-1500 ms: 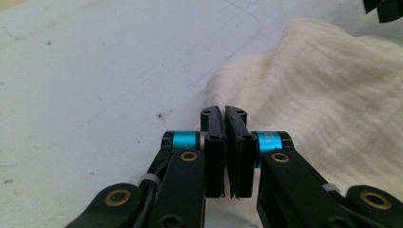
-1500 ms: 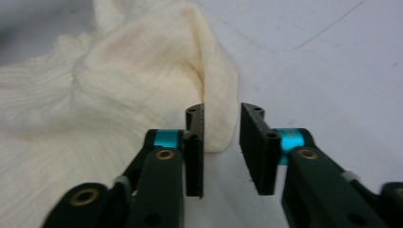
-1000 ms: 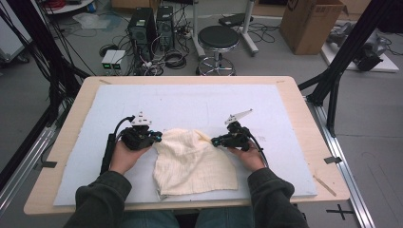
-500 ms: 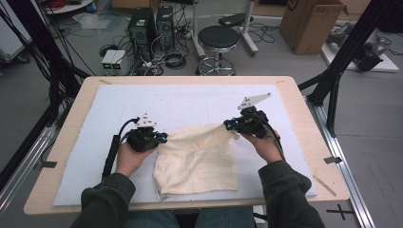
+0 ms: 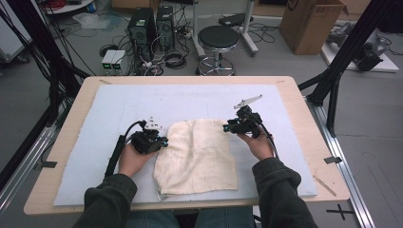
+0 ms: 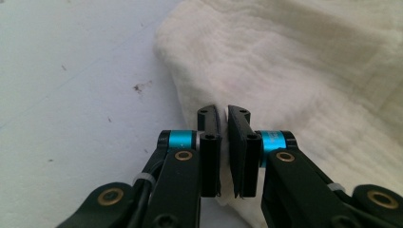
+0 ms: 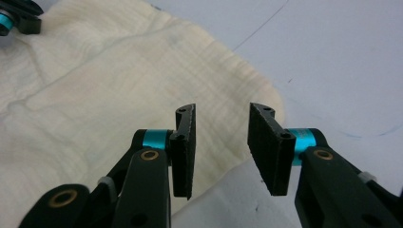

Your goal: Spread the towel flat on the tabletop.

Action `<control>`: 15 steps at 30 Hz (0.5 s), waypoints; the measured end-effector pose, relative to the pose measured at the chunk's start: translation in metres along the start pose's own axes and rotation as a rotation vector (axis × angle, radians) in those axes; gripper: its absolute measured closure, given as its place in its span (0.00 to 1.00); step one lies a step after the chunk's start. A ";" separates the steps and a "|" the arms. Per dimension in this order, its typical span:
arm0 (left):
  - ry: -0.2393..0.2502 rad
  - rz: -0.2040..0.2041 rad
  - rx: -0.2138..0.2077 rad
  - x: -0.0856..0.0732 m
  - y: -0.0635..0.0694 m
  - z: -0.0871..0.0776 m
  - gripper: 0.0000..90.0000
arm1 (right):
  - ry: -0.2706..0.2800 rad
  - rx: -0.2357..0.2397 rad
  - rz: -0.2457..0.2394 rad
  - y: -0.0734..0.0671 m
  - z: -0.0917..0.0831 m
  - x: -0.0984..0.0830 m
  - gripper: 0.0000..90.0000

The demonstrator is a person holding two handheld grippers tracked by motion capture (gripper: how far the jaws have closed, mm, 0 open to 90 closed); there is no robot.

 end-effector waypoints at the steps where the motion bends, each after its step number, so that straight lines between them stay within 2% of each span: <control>1: -0.006 0.009 -0.005 -0.001 0.001 0.000 0.92 | -0.012 0.001 0.000 0.000 0.004 -0.001 0.69; 3: -0.006 0.017 -0.008 -0.001 0.002 0.001 0.93 | -0.039 0.006 0.010 0.001 0.013 -0.004 0.68; 4: -0.014 0.025 -0.027 -0.002 0.006 0.000 0.93 | -0.053 0.009 0.011 0.000 0.017 -0.006 0.68; 8: -0.027 0.050 -0.041 -0.003 0.010 -0.002 0.94 | -0.115 0.012 -0.018 -0.005 0.030 -0.014 0.71; 11: -0.026 0.055 -0.049 -0.004 0.012 -0.005 0.94 | -0.126 0.006 -0.030 -0.008 0.030 -0.015 0.83; 13: -0.018 0.050 -0.047 -0.005 0.012 -0.006 0.94 | -0.130 -0.009 -0.040 -0.011 0.030 -0.017 0.96; 14: -0.002 0.026 -0.066 -0.008 0.014 -0.006 0.95 | -0.121 -0.009 -0.056 -0.013 0.030 -0.018 0.97; 15: 0.005 0.019 -0.070 -0.010 0.016 -0.007 0.95 | -0.103 -0.022 -0.080 -0.014 0.029 -0.019 0.98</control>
Point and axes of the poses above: each handheld gripper's, and its own axes: z roughly forward along the jaws, x roughly out of its top, y roughly to its right, the point moved 9 cm from there along z, roughly forward along the jaws
